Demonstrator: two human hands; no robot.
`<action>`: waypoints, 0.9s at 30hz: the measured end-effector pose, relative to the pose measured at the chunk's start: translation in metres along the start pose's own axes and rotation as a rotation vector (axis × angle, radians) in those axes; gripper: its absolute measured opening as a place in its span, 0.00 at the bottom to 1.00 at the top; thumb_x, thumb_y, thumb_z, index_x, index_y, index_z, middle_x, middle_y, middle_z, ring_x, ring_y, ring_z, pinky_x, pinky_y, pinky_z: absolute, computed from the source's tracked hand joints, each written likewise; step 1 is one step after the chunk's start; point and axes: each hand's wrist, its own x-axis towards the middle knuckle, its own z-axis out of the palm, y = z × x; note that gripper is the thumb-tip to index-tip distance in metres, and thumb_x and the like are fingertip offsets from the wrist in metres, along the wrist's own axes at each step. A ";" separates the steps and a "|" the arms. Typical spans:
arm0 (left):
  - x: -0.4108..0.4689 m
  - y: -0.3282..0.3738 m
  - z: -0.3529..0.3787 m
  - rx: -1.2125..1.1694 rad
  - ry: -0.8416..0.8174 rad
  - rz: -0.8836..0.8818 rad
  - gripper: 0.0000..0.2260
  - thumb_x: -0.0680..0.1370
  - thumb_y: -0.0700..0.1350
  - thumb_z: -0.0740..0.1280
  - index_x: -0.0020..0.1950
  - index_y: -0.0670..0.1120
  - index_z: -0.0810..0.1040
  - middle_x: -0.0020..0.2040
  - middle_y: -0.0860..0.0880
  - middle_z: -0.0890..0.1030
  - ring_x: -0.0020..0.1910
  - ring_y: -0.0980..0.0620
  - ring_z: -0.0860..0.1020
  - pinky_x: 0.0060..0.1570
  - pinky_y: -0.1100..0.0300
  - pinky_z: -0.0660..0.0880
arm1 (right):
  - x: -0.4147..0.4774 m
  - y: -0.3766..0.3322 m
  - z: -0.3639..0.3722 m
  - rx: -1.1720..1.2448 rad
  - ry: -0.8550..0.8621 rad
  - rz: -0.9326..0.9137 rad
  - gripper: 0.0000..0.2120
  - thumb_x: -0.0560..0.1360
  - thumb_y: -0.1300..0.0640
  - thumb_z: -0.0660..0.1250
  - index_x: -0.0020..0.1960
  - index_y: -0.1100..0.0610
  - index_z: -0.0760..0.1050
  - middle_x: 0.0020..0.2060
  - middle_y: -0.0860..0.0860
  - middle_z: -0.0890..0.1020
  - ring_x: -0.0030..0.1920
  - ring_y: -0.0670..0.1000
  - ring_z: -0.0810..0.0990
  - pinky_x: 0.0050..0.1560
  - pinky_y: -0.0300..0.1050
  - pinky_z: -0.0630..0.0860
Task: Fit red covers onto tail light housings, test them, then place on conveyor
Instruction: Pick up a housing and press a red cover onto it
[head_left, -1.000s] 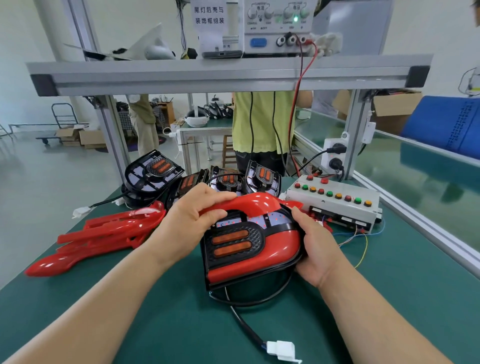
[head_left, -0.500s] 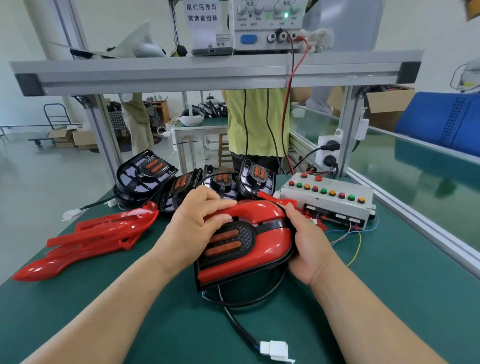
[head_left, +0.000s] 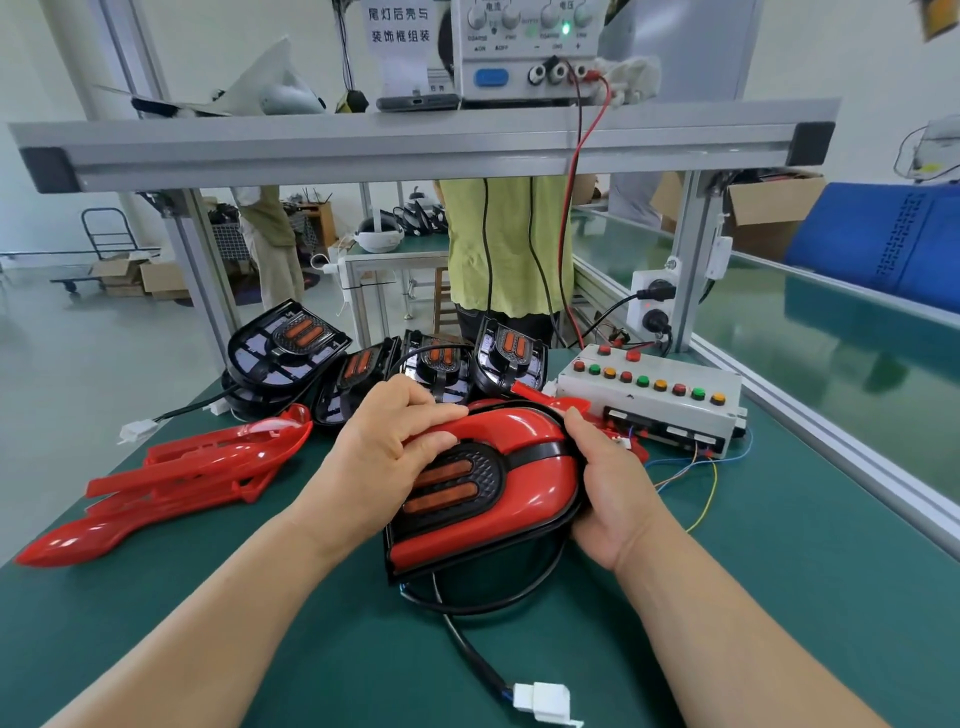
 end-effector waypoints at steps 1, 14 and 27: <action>0.000 0.000 0.001 -0.002 0.001 0.001 0.13 0.79 0.39 0.69 0.63 0.47 0.82 0.49 0.53 0.74 0.54 0.56 0.74 0.59 0.69 0.68 | 0.000 0.000 0.000 -0.002 -0.002 -0.003 0.18 0.82 0.45 0.60 0.56 0.57 0.81 0.48 0.59 0.87 0.43 0.56 0.87 0.45 0.52 0.84; -0.003 -0.004 0.006 0.122 0.073 0.136 0.15 0.77 0.34 0.70 0.63 0.43 0.82 0.47 0.51 0.73 0.51 0.52 0.73 0.56 0.70 0.67 | 0.003 -0.001 -0.002 0.038 0.011 -0.013 0.19 0.81 0.47 0.61 0.43 0.55 0.86 0.45 0.59 0.87 0.40 0.56 0.87 0.36 0.49 0.83; -0.007 -0.008 0.017 0.113 0.132 0.152 0.16 0.75 0.32 0.71 0.62 0.42 0.82 0.46 0.49 0.73 0.49 0.51 0.72 0.57 0.71 0.66 | 0.002 0.002 -0.005 -0.071 -0.057 -0.008 0.21 0.81 0.43 0.60 0.46 0.53 0.87 0.49 0.57 0.87 0.47 0.56 0.87 0.41 0.49 0.84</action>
